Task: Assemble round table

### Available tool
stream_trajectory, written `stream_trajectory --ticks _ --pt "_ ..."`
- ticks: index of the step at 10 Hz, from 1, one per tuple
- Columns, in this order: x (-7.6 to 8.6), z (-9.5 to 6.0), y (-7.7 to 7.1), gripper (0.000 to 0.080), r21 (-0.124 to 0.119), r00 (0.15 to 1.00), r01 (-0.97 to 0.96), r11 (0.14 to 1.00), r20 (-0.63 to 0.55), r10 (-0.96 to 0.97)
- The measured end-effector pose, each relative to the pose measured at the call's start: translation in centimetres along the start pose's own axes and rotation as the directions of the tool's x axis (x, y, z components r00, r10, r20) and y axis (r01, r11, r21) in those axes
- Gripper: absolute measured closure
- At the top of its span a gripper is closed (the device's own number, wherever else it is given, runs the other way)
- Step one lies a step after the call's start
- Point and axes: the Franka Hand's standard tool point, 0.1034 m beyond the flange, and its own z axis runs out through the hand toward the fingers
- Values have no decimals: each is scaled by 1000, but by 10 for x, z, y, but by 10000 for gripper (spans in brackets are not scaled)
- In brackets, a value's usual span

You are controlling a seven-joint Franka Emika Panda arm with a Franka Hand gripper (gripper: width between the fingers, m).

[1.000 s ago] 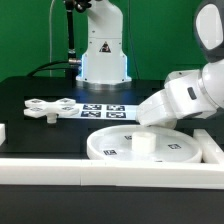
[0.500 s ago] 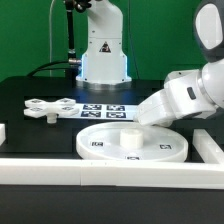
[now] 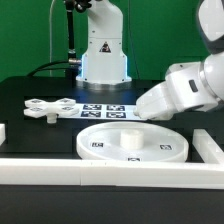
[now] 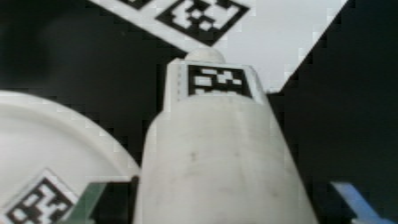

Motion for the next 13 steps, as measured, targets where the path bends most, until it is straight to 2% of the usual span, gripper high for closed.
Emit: stream_trajectory --ticks 2,4,7,8,9,10,11,12,13 --pt "-32 -17 9 390 20 999 2 1000 40 -3" --pt "-45 -25 17 390 23 1000 16 1000 20 -17" --pt "-40 -26 18 390 17 1000 17 1000 -11 -16" --pt "-34 -29 18 390 27 999 13 1000 -50 -12" --pt "-32 -37 19 390 86 993 -4 996 -119 14" --pt "-40 -44 22 390 155 988 -25 988 -147 48" --pt "-43 -49 30 390 179 981 -36 983 -183 70" --pt "-39 -53 38 390 169 959 -37 985 -272 83" --pt "-40 -53 38 390 161 944 -41 986 -318 91"
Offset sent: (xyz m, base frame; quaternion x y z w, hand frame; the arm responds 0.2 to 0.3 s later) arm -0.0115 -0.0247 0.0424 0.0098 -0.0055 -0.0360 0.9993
